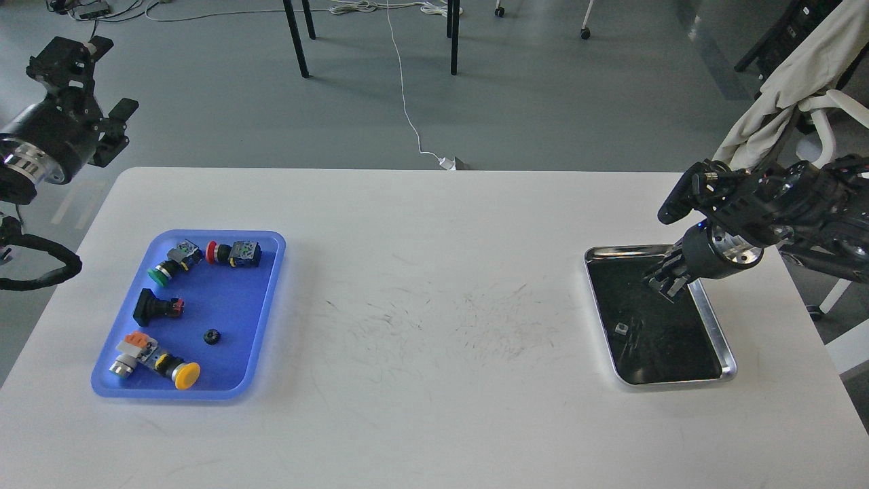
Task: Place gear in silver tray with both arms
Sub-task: 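Carry the gear with the right gripper over the silver tray, then lower the gear into the silver tray and open the right gripper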
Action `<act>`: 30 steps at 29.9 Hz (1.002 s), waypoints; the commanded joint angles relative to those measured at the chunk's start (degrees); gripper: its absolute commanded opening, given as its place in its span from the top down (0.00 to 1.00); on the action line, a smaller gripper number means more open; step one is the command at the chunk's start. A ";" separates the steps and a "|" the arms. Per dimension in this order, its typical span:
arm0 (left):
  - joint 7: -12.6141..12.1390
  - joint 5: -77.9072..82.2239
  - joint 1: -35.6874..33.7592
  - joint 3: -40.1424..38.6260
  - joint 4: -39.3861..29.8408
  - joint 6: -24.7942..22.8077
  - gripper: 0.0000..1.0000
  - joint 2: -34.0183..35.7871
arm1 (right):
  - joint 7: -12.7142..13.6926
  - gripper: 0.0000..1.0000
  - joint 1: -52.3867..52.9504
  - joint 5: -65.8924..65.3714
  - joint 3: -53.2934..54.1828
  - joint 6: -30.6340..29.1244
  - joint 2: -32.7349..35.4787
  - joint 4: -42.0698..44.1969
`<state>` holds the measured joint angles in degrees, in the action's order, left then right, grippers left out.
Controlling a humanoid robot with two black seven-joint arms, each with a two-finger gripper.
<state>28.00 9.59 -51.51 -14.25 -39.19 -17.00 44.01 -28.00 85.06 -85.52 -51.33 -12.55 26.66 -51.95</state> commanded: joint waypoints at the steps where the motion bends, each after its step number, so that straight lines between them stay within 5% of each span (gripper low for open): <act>1: 0.00 -0.01 0.00 0.01 -0.01 -0.14 0.01 0.29 | 0.00 0.98 -1.13 0.00 0.09 0.07 -0.64 1.84; 18: 0.00 -0.01 0.79 0.01 -0.01 -0.23 0.01 0.99 | 0.00 0.97 -5.79 0.09 0.35 1.65 -3.80 7.39; 30: 0.00 -0.09 0.79 -0.08 -0.01 -0.14 0.01 0.99 | 0.00 0.80 -6.31 0.18 0.35 1.65 -5.12 8.88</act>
<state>28.00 9.57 -50.71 -14.32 -39.20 -17.17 45.05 -28.00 78.78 -85.38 -50.97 -10.89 21.59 -43.10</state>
